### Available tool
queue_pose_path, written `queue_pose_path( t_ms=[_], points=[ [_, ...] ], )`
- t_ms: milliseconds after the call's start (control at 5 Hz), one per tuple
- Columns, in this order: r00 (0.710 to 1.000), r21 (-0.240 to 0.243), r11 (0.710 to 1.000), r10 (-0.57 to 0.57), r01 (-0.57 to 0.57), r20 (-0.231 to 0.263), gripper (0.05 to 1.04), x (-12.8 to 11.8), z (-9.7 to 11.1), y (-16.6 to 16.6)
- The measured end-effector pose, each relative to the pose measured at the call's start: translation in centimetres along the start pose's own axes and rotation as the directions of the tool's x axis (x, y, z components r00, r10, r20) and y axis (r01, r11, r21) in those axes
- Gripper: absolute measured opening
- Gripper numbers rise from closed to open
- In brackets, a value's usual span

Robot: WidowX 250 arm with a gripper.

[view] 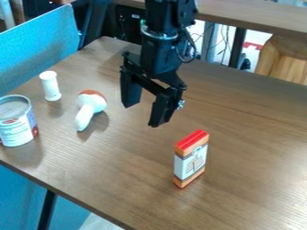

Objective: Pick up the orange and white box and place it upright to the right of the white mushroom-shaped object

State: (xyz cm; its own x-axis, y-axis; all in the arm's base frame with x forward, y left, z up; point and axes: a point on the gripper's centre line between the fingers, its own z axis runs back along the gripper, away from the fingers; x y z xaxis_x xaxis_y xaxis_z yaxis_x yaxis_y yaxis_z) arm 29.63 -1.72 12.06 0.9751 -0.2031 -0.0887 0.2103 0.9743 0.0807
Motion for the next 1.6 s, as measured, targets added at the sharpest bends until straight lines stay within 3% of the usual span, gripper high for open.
queue_pose_path(
  t_ms=[200,1000,1200,1600],
  points=[
    [0.999,-0.003,1.0,-0.006,0.006,-0.032,1.001,-0.1,-0.9,-0.2],
    [0.996,-0.009,0.997,-0.08,0.081,0.041,1.001,0.6,0.6,-4.7],
    [0.994,-0.025,0.994,-0.103,0.104,0.033,1.001,1.0,0.4,-6.0],
    [0.993,-0.038,0.993,-0.111,0.109,-0.041,1.001,1.3,-1.2,-6.6]
  ],
)
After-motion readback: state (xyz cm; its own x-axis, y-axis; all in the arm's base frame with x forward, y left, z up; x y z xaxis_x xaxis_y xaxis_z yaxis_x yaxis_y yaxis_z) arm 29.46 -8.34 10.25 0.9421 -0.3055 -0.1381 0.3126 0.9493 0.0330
